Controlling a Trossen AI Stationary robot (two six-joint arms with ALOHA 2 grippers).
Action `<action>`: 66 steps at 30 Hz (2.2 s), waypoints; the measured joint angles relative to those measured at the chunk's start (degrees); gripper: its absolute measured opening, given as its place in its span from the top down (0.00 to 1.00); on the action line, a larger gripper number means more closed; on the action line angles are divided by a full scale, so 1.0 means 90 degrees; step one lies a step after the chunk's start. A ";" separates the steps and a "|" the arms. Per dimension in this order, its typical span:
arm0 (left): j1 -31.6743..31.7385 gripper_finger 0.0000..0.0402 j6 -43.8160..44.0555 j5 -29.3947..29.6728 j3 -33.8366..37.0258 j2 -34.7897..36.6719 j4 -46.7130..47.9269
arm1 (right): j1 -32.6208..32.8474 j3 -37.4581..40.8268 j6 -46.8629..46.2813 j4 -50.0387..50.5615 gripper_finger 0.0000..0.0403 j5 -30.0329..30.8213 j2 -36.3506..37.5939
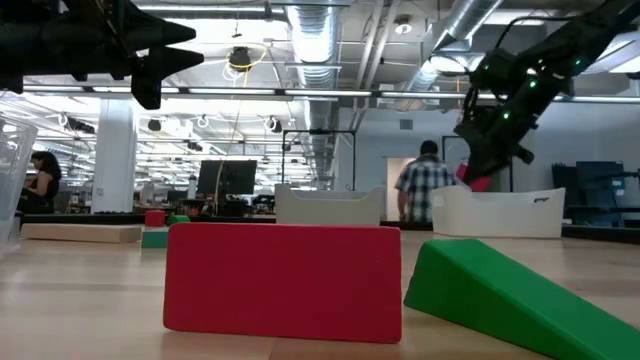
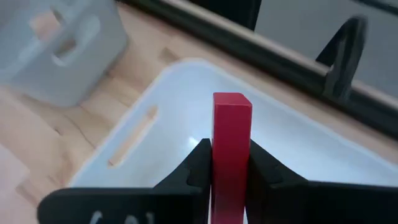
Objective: Sort & place blocks by color
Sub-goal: Put the middle red block into the white bin, then put the middle green block into the transparent bin
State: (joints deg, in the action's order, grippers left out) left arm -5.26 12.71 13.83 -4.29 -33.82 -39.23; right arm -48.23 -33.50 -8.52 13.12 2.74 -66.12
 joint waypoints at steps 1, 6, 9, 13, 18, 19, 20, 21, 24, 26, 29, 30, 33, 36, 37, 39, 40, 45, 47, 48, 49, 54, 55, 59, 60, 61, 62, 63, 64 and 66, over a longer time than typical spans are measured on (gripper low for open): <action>-0.0002 0.56 0.0009 -0.0001 0.0000 0.0000 0.0000 | 0.0000 0.0000 0.0000 0.0008 0.82 0.0000 -0.0101; -0.0001 0.56 0.0291 -0.0001 0.0000 0.0000 0.0282 | 0.0003 0.0000 0.0047 0.0118 0.74 0.0000 -0.0421; -0.0001 0.56 0.0308 -0.0001 0.0000 0.0000 0.0335 | 0.0081 0.0000 0.0049 0.0158 0.67 0.0002 -0.0362; -0.0002 0.56 0.0311 -0.0003 0.0000 0.0000 0.0334 | 0.0210 -0.0010 0.0046 0.0182 0.59 0.0002 -0.0099; -0.0001 0.56 0.0197 -0.0150 0.0000 0.0002 0.0371 | 0.0535 -0.0212 0.0009 0.0471 0.53 0.0005 0.0437; -0.0002 0.56 0.0189 -0.0156 0.0000 0.0002 0.0372 | 0.0668 -0.0266 0.0069 0.0556 0.52 -0.0004 0.0579; -0.0002 0.56 0.0192 -0.0147 0.0000 0.0002 0.0371 | 0.0810 -0.0323 0.0104 0.0623 0.52 -0.0005 0.0735; -0.0002 0.56 0.0202 -0.0115 0.0000 0.0002 0.0373 | 0.0967 -0.0387 0.0121 0.0673 0.52 -0.0005 0.0895; -0.0002 0.56 0.0223 0.0051 0.0000 0.0001 0.0416 | 0.1500 -0.0469 0.0054 0.0600 0.53 0.0002 0.1425; -0.0002 0.56 0.0226 0.0108 0.0000 0.0000 0.0419 | 0.1925 -0.0455 -0.0096 0.0418 0.55 -0.0001 0.1739; -0.0002 0.56 0.0362 0.0163 0.0000 0.0000 0.0419 | 0.2636 -0.0338 -0.0329 0.0124 0.58 0.0000 0.2055; -0.0002 0.56 0.0437 0.0164 0.0000 0.0000 0.0417 | 0.2878 -0.0273 -0.0405 -0.0015 0.59 0.0002 0.2122; -0.0002 0.56 0.0483 0.0165 0.0000 0.0000 0.0428 | 0.3624 -0.0085 -0.0602 -0.0402 0.61 0.0104 0.2194; -0.0002 0.56 0.0484 0.0167 0.0000 0.0002 0.0427 | 0.4387 0.0148 -0.0723 -0.0941 0.64 0.0515 0.2121; -0.0002 0.56 0.0487 0.0167 0.0000 0.0000 0.0432 | 0.4631 0.0233 -0.0723 -0.1199 0.64 0.0680 0.2071; -0.0002 0.56 0.0507 0.0167 0.0000 0.0000 0.0431 | 0.5041 0.0360 -0.0744 -0.1547 0.66 0.1026 0.1946; -0.0002 0.56 0.0505 0.0167 0.0000 0.0000 0.0447 | 0.5235 0.0379 -0.0745 -0.1691 0.66 0.1193 0.1864; -0.0002 0.56 0.0470 0.0208 0.0000 -0.0001 0.0487 | 0.5910 0.0401 -0.0727 -0.2254 0.67 0.1948 0.1405; -0.0002 0.56 0.0458 0.0208 0.0000 -0.0005 0.0526 | 0.6121 0.0401 -0.0717 -0.2450 0.67 0.2119 0.1222; -0.0002 0.56 0.0482 0.0241 0.0000 -0.0007 0.0548 | 0.6201 0.0401 -0.0694 -0.2592 0.67 0.2222 0.1124; -0.0005 0.56 0.0585 0.0368 0.0000 -0.0007 0.0557 | 0.6254 0.0401 -0.0692 -0.2681 0.67 0.2249 0.1043; -0.0080 0.56 0.1054 0.0362 -0.0331 -0.0269 0.1210 | 0.6285 0.0401 -0.0670 -0.2885 0.67 0.2282 0.0829; -0.0137 0.56 0.1112 0.0349 -0.0451 -0.0381 0.1437 | 0.6258 0.0401 -0.0670 -0.2900 0.67 0.2285 0.0833; -0.0340 0.56 0.1131 0.0640 -0.1063 -0.1036 0.2200 | 0.6169 0.0401 -0.0660 -0.2914 0.67 0.2283 0.0896; -0.0391 0.56 0.1097 0.0707 -0.1226 -0.1259 0.2385 | 0.6145 0.0401 -0.0636 -0.2974 0.67 0.2285 0.0919; -0.0436 0.56 0.1041 0.0702 -0.1403 -0.1480 0.2654 | 0.6123 0.0401 -0.0582 -0.3010 0.67 0.2285 0.0943; -0.0479 0.56 0.0979 0.0639 -0.1577 -0.1670 0.3022 | 0.6107 0.0401 -0.0552 -0.3013 0.67 0.2285 0.0972; -0.0519 0.56 0.0930 0.0534 -0.1764 -0.1859 0.3412 | 0.6091 0.0401 -0.0522 -0.3060 0.67 0.2283 0.0981; -0.0560 0.56 0.0865 0.0407 -0.1974 -0.2063 0.3780 | 0.6091 0.0399 -0.0504 -0.3114 0.67 0.2284 0.0981; -0.0620 0.56 0.0694 0.0177 -0.2341 -0.2390 0.4486 | 0.6091 0.0398 -0.0498 -0.3120 0.67 0.2249 0.0980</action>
State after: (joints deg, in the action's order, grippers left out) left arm -10.84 18.96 15.43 -25.37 -55.34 1.14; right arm 6.59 -29.91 -12.99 -14.96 22.98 -57.31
